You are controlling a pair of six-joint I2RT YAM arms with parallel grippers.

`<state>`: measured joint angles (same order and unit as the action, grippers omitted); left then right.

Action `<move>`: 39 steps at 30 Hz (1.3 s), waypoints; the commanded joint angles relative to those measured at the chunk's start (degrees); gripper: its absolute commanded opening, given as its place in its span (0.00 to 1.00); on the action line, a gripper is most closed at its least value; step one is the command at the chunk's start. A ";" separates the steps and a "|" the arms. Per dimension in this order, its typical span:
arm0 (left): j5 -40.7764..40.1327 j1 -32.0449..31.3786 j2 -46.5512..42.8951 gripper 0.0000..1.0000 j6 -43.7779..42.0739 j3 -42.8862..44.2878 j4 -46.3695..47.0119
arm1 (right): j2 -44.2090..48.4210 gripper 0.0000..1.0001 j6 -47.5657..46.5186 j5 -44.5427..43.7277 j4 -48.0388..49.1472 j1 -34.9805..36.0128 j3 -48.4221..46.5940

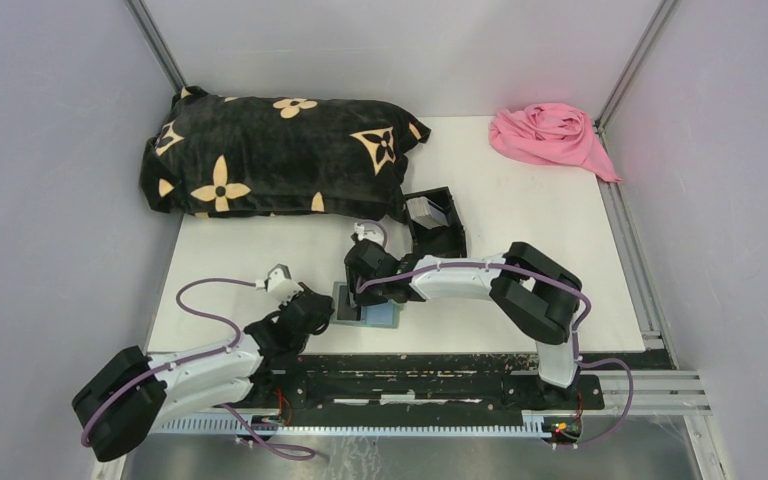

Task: Put the credit cards into the card holder
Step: Insert the credit card into the card holder.

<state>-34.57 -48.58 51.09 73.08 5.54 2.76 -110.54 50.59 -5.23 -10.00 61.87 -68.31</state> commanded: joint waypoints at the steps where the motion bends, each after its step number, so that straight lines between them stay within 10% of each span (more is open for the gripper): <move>1: 3.43 -0.73 2.86 0.03 -3.46 2.58 0.73 | 1.15 0.48 -2.58 -3.76 -2.02 0.78 -2.17; 22: -5.67 -0.73 -2.86 0.05 -11.85 7.97 -4.67 | 14.28 0.62 -25.93 -17.83 -5.60 0.92 -2.66; 27: -6.83 -0.79 -1.09 0.14 -17.50 12.03 -2.56 | 18.28 0.15 -33.15 -34.57 2.09 0.62 0.10; 30: -6.47 -0.80 1.96 0.20 -20.92 15.18 -1.02 | 17.91 0.08 -35.39 -36.21 4.17 -1.76 -0.93; 32: -5.61 -0.74 3.83 0.26 -23.48 16.70 1.25 | 16.61 0.24 -35.72 -35.67 1.83 -4.24 -2.98; 35: -3.53 -0.73 6.21 0.35 -25.82 18.30 4.44 | 15.91 0.80 -35.83 -28.57 -1.46 -9.25 -4.66; 39: -0.84 -0.71 10.21 0.50 -27.35 20.22 7.54 | 16.31 0.81 -34.05 -22.49 -1.45 -15.94 -3.71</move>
<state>-37.19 -49.25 58.35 51.40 22.55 4.14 -94.56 16.34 -32.51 -11.33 51.11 -70.17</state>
